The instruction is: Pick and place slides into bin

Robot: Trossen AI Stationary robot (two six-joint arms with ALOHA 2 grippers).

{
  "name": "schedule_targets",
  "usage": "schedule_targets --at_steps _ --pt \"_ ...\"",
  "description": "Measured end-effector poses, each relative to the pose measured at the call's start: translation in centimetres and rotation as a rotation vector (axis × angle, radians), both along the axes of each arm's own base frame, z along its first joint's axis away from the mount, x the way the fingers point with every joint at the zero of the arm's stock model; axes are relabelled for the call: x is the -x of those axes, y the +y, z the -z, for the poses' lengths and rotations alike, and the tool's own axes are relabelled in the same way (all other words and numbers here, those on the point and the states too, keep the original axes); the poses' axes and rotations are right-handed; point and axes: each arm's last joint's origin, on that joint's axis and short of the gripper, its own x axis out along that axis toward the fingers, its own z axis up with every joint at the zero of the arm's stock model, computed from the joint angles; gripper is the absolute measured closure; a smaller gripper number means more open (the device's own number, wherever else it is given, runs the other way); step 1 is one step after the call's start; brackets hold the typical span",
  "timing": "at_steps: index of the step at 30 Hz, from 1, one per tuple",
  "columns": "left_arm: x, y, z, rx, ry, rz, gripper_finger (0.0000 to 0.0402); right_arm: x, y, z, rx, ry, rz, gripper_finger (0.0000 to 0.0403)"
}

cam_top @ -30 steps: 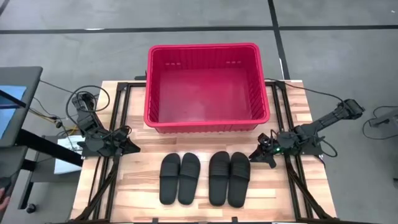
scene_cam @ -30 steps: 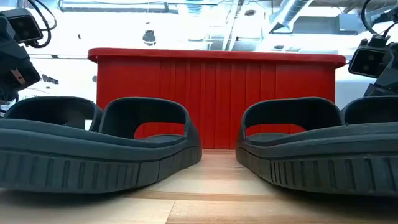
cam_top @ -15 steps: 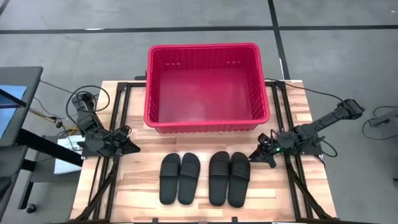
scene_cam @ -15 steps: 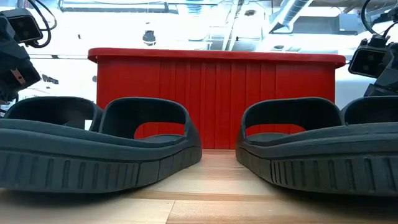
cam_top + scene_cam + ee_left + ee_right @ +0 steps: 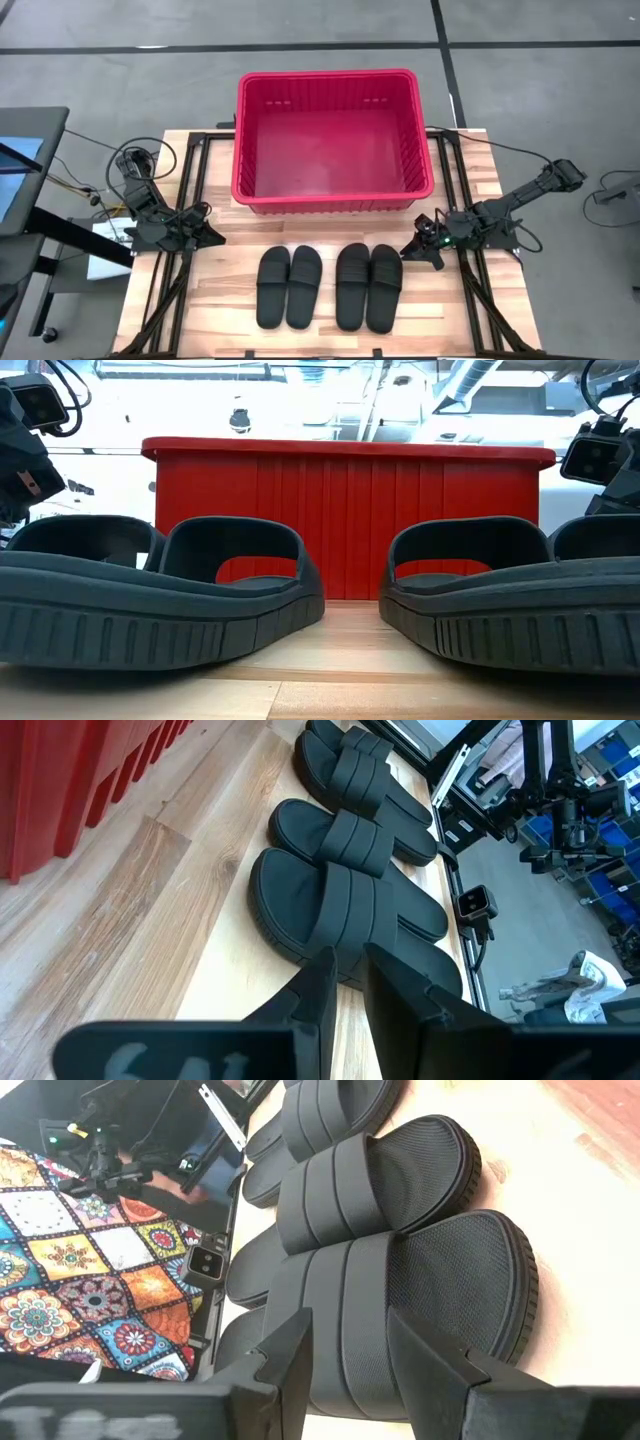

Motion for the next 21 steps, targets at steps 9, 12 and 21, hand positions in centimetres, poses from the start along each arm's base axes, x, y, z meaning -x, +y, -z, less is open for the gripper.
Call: schedule_targets --at_steps 9,12,21 --pt "0.00 0.00 0.00 0.000 0.000 0.000 0.0360 0.00 0.00 0.00 0.000 0.000 0.000 0.0280" --pt "0.00 0.00 0.01 0.000 0.000 0.000 0.0360 0.00 0.00 0.00 0.000 0.000 0.000 0.0280" --pt "0.00 0.00 0.00 0.000 0.000 0.000 0.0360 0.00 0.00 0.00 0.000 0.000 0.000 0.0280"
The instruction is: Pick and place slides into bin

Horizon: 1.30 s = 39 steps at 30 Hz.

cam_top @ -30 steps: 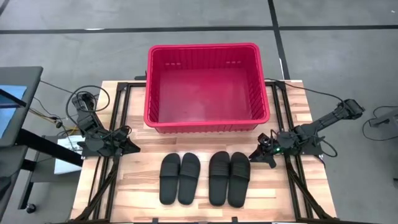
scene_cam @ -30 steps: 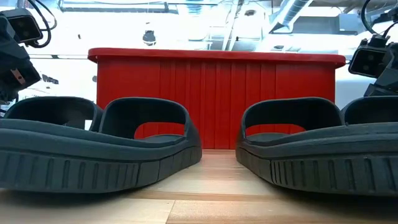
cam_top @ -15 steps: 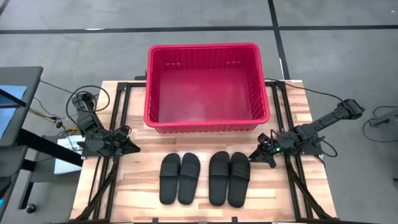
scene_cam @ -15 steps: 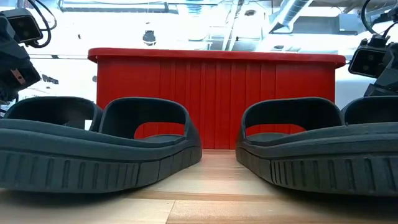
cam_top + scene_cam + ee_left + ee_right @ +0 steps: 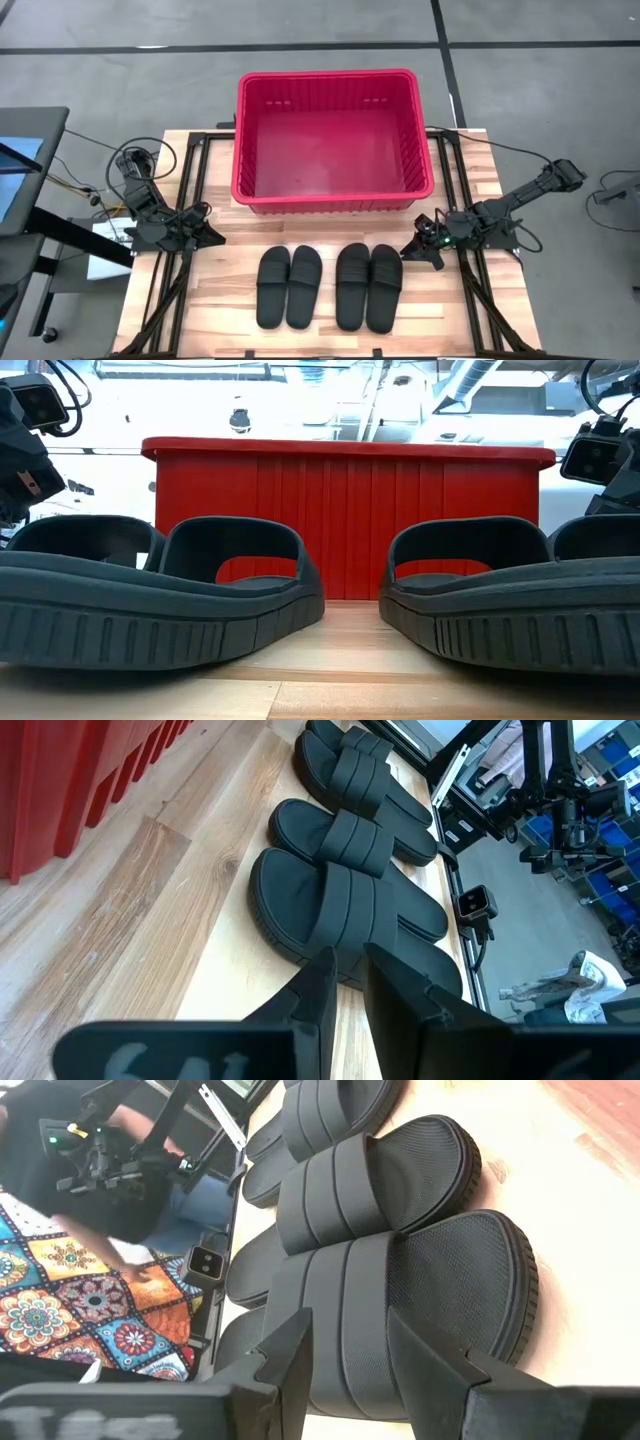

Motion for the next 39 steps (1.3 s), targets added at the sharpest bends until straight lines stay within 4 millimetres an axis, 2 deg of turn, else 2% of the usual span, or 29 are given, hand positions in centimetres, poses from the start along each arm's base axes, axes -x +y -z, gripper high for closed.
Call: schedule_targets --at_steps 39 --pt "-0.07 0.14 -0.10 -0.011 -0.028 -0.054 0.0360 0.00 0.00 0.00 0.000 0.000 0.000 0.0280"
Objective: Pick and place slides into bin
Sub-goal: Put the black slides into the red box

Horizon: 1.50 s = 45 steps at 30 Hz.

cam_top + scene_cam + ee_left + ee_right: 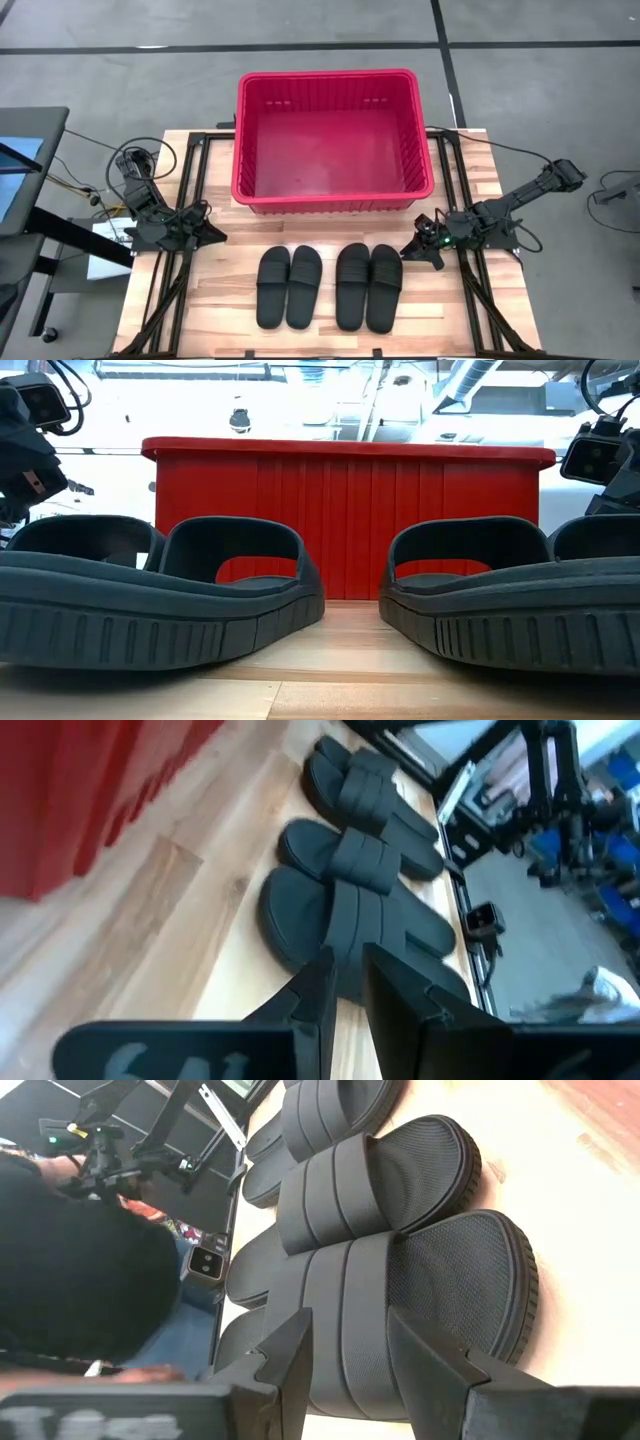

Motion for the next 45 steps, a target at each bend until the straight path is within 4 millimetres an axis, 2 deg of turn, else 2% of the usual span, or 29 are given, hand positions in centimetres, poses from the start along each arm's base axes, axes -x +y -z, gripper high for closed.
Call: schedule_targets --at_steps 8,16,18,23,29,34,40,45 --pt "-0.3 -0.2 -0.9 0.180 -0.062 -0.088 0.0360 0.0 0.0 0.0 0.000 0.000 0.000 0.0280" --pt "-0.8 -0.8 -4.7 0.523 -0.313 -0.071 0.0360 0.0 0.0 0.0 0.000 0.000 0.000 0.0280" --pt "-0.7 -0.8 -5.9 0.552 -0.403 -0.055 0.0360 0.0 0.0 0.0 0.000 0.000 0.000 0.0280" --pt "-0.9 -1.3 -8.1 0.439 -0.603 0.031 0.0360 0.0 0.0 0.0 0.000 0.000 0.000 0.0280" --pt "-1.9 -3.4 -9.3 0.240 -0.745 0.206 0.0360 0.0 0.0 0.0 0.000 0.000 0.000 0.0280" --pt "-3.4 -5.9 -7.7 0.181 -0.612 0.340 0.0360 0.0 0.0 0.0 0.000 0.000 0.000 0.0280" --pt "-5.2 -8.6 -5.1 0.245 -0.360 0.402 0.0360 0.0 0.0 0.0 0.000 0.000 0.000 0.0280" --pt "-6.6 -10.7 -5.4 0.258 -0.270 0.424 0.0360 0.0 0.0 0.0 0.000 0.000 0.000 0.0280"
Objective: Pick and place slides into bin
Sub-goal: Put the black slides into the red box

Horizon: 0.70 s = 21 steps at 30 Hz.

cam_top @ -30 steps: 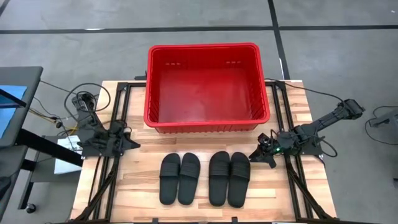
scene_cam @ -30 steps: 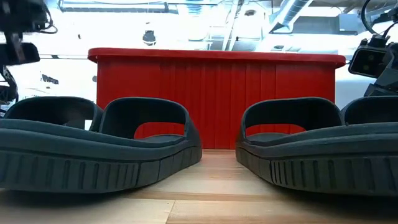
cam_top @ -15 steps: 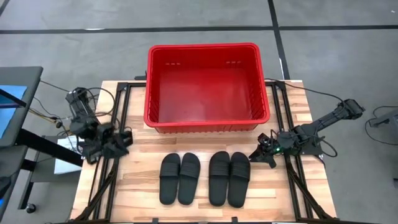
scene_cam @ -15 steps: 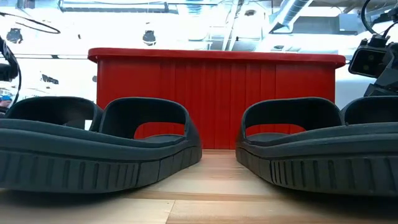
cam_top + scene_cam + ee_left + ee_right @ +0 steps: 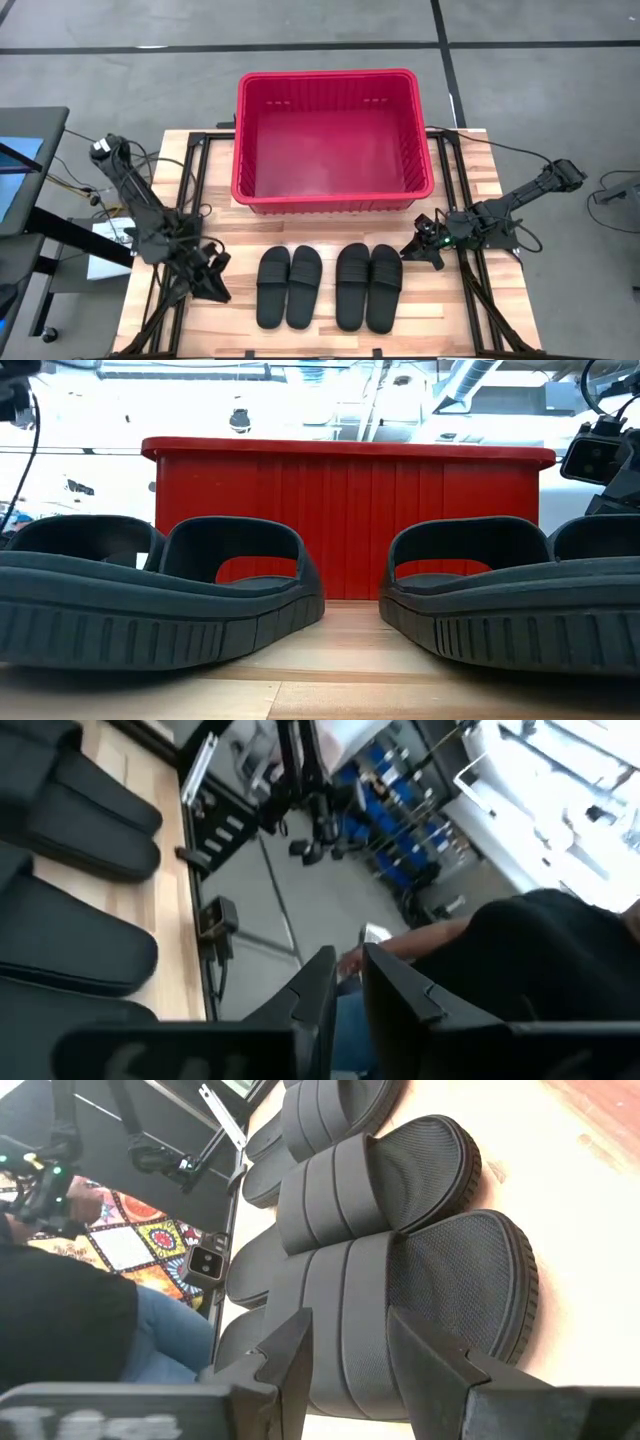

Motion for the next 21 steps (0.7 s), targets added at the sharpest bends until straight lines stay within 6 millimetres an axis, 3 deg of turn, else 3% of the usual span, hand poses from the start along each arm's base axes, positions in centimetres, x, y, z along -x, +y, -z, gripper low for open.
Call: schedule_targets --at_steps 6,12,18,21 --pt "-1.9 -2.8 -1.8 -0.180 -0.100 0.065 0.0360 0.0 0.0 0.0 0.000 0.000 0.000 0.0280" --pt "-3.9 -5.2 -1.5 -0.264 -0.139 0.055 0.0360 0.0 0.0 0.0 0.000 0.000 0.000 0.0280" --pt "-5.4 -6.1 -0.9 -0.232 -0.051 0.190 0.0360 0.0 0.0 0.0 0.000 0.000 0.000 0.0280" --pt "-5.5 -6.0 -0.9 -0.294 -0.014 0.219 0.0360 0.0 0.0 0.0 0.000 0.000 0.000 0.0280"
